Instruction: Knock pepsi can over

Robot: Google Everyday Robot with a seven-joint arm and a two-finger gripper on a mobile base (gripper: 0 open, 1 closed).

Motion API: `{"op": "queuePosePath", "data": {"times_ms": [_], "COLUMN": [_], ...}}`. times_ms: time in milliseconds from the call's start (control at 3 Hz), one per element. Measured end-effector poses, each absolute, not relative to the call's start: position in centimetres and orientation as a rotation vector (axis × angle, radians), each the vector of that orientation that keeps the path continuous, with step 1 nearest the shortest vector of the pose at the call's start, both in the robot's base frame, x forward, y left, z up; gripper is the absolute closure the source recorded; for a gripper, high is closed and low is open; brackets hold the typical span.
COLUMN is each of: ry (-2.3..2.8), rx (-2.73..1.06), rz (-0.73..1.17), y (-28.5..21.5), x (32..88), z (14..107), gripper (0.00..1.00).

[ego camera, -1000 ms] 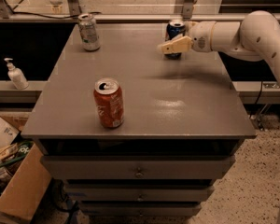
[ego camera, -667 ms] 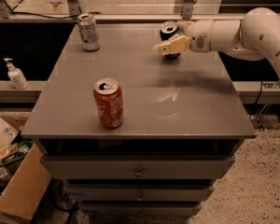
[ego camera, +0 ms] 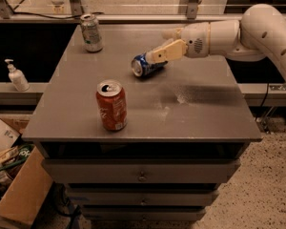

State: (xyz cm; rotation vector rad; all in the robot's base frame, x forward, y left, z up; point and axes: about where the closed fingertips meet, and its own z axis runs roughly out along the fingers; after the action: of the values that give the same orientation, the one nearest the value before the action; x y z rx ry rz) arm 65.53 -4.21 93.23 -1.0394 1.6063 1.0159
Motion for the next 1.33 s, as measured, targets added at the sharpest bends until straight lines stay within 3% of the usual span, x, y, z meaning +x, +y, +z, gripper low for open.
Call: {"op": "queuePosePath", "data": {"times_ms": [667,1333], "ry": [1.618,1.567], "rx": [-1.039,-0.977], "rz": [0.965,0.843], "y": [-5.7,-12.1], "x": [64.7,67.2], "z": [93.3,93.3], "gripper": [0.0,0.0]}}
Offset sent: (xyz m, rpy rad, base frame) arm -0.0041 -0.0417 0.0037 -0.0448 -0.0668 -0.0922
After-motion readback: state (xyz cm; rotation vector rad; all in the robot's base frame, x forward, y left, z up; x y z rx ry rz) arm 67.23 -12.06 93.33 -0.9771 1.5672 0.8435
